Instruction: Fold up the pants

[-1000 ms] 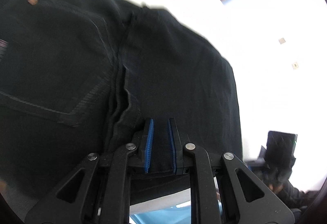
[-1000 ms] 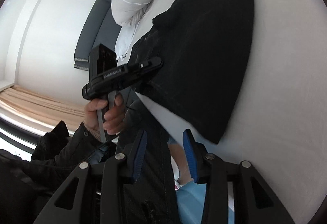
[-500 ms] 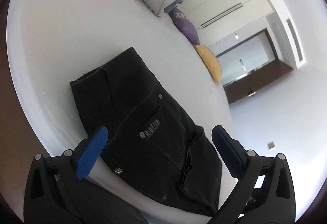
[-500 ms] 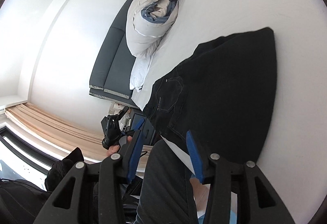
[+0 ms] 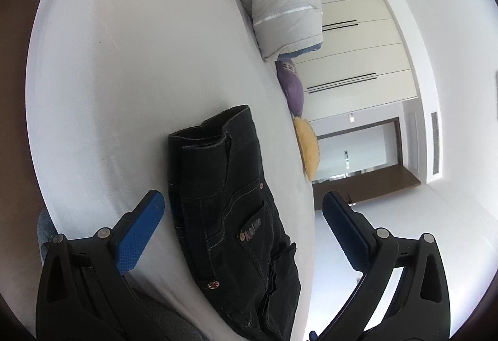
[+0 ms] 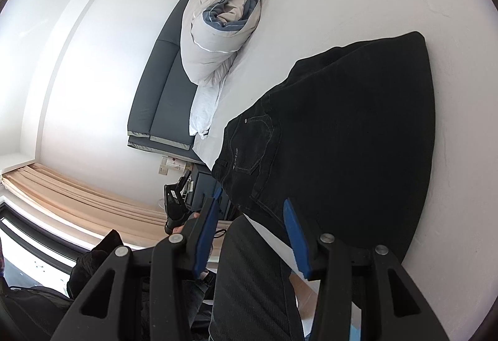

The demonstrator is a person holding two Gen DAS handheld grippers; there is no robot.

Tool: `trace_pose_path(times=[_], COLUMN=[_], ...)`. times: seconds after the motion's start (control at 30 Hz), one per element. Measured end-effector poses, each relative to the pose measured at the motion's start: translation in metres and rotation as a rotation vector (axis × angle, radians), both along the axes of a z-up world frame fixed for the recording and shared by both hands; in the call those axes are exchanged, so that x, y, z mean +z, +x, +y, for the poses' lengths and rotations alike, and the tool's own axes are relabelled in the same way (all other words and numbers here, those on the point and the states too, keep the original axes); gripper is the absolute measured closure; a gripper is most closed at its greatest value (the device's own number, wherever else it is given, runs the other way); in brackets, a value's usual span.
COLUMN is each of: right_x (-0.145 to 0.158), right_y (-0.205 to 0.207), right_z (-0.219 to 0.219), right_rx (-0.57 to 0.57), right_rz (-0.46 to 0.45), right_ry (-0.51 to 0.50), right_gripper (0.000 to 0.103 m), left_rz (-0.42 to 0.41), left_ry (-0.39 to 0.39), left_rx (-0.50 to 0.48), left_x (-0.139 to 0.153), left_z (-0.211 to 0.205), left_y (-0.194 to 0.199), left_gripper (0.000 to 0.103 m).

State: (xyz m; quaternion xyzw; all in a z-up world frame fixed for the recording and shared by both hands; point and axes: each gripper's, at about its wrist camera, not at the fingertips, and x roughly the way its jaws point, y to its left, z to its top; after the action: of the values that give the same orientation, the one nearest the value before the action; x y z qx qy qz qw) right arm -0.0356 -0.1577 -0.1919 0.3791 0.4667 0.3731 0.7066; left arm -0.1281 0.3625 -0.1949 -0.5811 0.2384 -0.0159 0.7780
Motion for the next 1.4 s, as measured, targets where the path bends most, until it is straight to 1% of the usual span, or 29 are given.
trace_pose_path(times=[0.07,0.13,0.17,0.23,0.3,0.33,0.37,0.4,0.5,0.57,0.63,0.67,0.73,0.77,0.8,0.83,1.07,1.13,1.17,1.2,1.27,1.33,1.37,1.4], right_x=[-0.002,-0.003,-0.003,-0.004,-0.004,-0.004,-0.005,-0.005,-0.005,-0.005,-0.006,-0.006,-0.009,-0.010,-0.012,-0.013,-0.031,-0.038,-0.044,-0.050,-0.057,-0.061,-0.062,-0.064], right_y=[0.001,0.002,0.002,0.001,0.001,0.001,0.001,0.001,0.006,0.012,0.019,0.023,0.028,0.031,0.034,0.036,0.053,0.059,0.062,0.065,0.068,0.070,0.070,0.070], right_z=[0.004,0.007,0.009,0.011,0.012,0.011,0.010,0.008,0.005,0.007,0.010,0.013,0.016,0.017,0.018,0.019,0.030,0.035,0.038,0.040,0.039,0.038,0.038,0.037], right_rx=[0.006,0.010,0.012,0.020,0.024,0.022,0.016,0.012,-0.005,-0.007,-0.008,-0.007,-0.010,-0.012,-0.013,-0.015,-0.025,-0.022,-0.018,-0.021,-0.032,-0.039,-0.039,-0.042], right_rz=[0.006,0.008,0.008,0.006,0.006,0.008,0.010,0.011,0.015,0.013,0.010,0.009,0.012,0.016,0.018,0.022,0.080,0.113,0.140,0.169,0.195,0.213,0.218,0.221], right_ry=[-0.003,-0.002,0.000,0.000,0.000,0.001,0.005,0.011,0.034,0.033,0.030,0.029,0.027,0.023,0.021,0.017,-0.037,-0.086,-0.113,-0.143,-0.159,-0.159,-0.165,-0.167], right_gripper=[0.055,0.055,0.055,0.055,0.055,0.055,0.055,0.055,0.055,0.055,0.055,0.055,0.055,0.055,0.055,0.055,0.055,0.055,0.057,0.062,0.070,0.075,0.079,0.081], left_rz=[0.015,0.030,0.044,0.036,0.047,0.054,0.048,0.035,0.027,0.042,0.064,0.071,0.093,0.105,0.110,0.111,0.128,0.130,0.132,0.134,0.140,0.143,0.140,0.130], left_ry=[0.006,0.016,0.021,0.015,0.012,0.004,-0.018,-0.053,-0.118,-0.109,-0.092,-0.090,-0.088,-0.096,-0.110,-0.116,-0.091,-0.067,-0.050,-0.030,0.027,0.139,0.207,0.292], left_rx=[-0.027,-0.081,-0.088,-0.108,-0.127,-0.124,-0.114,-0.101,-0.075,-0.074,-0.082,-0.083,-0.082,-0.073,-0.060,-0.054,-0.025,-0.020,-0.017,-0.016,-0.021,-0.042,-0.059,-0.085], left_x=[-0.002,-0.002,-0.004,-0.003,-0.007,-0.011,-0.014,-0.017,-0.023,-0.021,-0.019,-0.018,-0.019,-0.021,-0.022,-0.023,-0.022,-0.017,-0.013,-0.008,0.004,0.028,0.042,0.061], left_z=[0.001,-0.005,-0.008,-0.010,-0.013,-0.013,-0.014,-0.012,-0.010,-0.013,-0.017,-0.018,-0.020,-0.021,-0.020,-0.020,-0.024,-0.027,-0.028,-0.031,-0.036,-0.048,-0.057,-0.070], left_y=[0.002,0.016,0.023,0.029,0.037,0.039,0.045,0.046,0.047,0.053,0.056,0.057,0.061,0.061,0.060,0.059,0.054,0.053,0.054,0.053,0.055,0.060,0.064,0.069], left_gripper=[0.000,0.000,0.000,0.000,0.001,0.001,0.001,0.001,0.002,0.009,0.034,0.039,0.055,0.058,0.066,0.070,0.079,0.082,0.082,0.083,0.084,0.085,0.085,0.085])
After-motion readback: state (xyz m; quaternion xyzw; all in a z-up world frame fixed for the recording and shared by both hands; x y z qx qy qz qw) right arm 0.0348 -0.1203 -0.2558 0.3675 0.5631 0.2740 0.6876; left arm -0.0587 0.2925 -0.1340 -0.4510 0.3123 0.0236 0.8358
